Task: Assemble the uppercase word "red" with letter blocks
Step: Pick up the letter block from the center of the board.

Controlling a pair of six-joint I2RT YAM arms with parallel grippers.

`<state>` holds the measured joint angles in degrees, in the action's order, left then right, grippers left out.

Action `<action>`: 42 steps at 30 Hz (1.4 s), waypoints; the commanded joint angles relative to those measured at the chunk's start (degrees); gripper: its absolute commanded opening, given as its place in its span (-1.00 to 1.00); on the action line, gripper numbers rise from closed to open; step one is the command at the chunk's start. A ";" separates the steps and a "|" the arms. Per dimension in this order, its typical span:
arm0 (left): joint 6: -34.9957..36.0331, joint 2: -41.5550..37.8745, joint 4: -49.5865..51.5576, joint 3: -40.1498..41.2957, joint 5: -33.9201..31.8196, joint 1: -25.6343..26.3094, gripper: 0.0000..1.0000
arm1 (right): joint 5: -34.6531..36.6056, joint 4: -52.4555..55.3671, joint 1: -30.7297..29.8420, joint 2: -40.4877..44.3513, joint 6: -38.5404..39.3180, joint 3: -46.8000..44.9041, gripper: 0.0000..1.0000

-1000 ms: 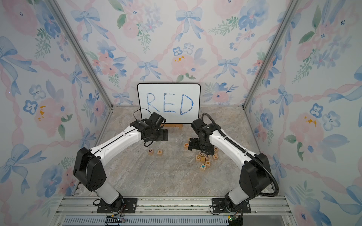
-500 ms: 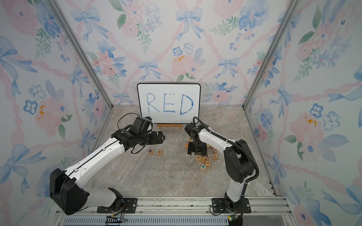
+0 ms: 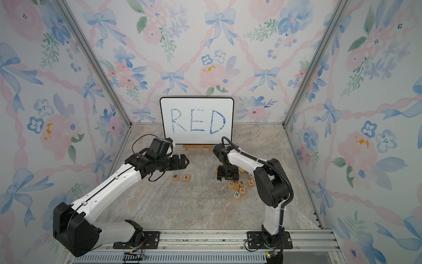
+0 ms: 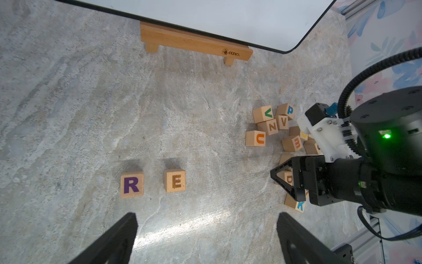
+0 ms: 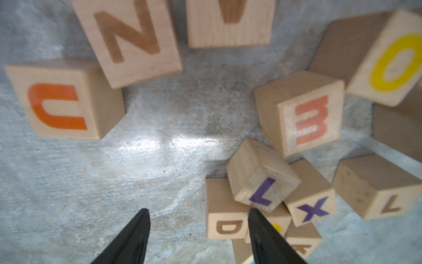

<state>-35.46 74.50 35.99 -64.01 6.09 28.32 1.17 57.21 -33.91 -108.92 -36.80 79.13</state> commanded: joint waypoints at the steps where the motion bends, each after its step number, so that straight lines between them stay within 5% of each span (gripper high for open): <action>1: 1.71 -1.03 -0.19 0.65 1.20 -0.77 0.96 | 0.67 0.60 -0.62 -1.81 0.58 1.44 0.40; 19: 1.99 -1.29 -1.14 2.54 2.27 -2.15 0.96 | -1.47 1.76 -4.98 0.21 -2.14 2.07 0.41; 42: 1.00 -1.99 -2.14 3.80 3.49 -2.85 0.96 | 1.32 0.83 -3.61 0.66 0.42 -2.51 0.41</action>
<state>-34.50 73.54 34.30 -60.86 8.69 26.02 2.20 58.39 -38.09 -109.08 -36.82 77.80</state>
